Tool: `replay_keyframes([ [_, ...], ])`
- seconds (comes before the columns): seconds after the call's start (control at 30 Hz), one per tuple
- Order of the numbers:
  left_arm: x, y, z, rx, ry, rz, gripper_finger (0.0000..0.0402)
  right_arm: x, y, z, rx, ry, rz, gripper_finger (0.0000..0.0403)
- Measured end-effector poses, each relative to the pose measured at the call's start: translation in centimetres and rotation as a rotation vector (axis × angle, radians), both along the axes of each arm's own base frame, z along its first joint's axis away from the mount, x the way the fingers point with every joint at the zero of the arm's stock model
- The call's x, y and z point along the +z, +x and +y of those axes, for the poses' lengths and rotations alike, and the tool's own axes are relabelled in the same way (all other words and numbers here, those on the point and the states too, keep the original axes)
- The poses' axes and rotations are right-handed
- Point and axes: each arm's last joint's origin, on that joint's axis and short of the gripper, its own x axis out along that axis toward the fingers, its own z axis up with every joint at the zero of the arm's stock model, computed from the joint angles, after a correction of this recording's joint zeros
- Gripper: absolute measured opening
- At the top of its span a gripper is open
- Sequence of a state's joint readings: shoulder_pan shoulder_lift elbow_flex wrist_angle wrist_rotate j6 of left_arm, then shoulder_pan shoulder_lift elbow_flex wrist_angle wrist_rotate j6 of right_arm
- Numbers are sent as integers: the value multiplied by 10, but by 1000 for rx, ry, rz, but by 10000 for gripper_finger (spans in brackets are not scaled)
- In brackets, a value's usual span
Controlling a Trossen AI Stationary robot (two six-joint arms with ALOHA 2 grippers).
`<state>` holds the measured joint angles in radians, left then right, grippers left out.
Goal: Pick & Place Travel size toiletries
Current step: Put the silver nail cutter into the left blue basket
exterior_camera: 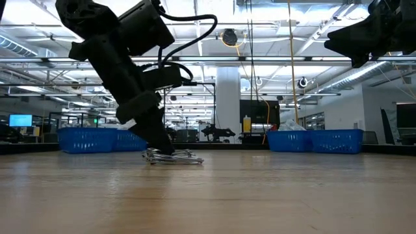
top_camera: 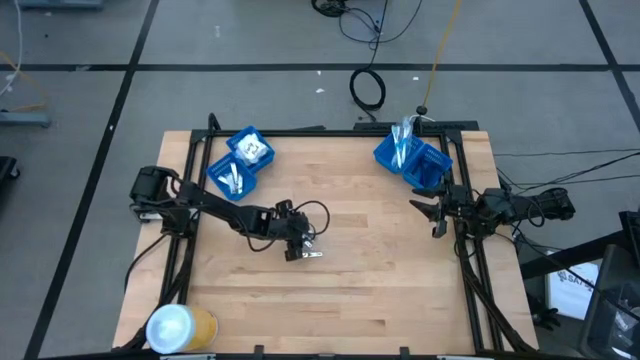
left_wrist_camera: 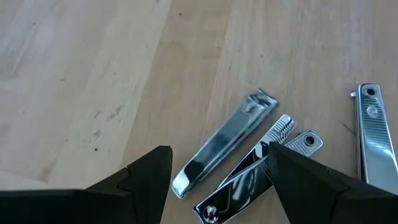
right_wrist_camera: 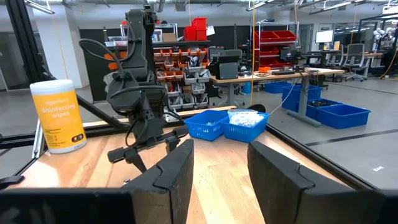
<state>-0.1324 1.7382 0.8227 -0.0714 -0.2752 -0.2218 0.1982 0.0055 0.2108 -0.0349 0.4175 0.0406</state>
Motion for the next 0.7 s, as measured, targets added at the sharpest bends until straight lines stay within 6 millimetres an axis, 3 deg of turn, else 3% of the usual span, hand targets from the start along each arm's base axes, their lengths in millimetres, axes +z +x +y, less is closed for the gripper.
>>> replay_keyframes([
  [0.23,1,3,7,24,11,-27,257,0,0,0,0,0,0,139],
  [0.5,3,5,24,184,48,-74,257,0,0,0,0,0,0,139],
  [0.7,3,6,25,144,28,-78,257,0,0,0,0,0,0,139],
])
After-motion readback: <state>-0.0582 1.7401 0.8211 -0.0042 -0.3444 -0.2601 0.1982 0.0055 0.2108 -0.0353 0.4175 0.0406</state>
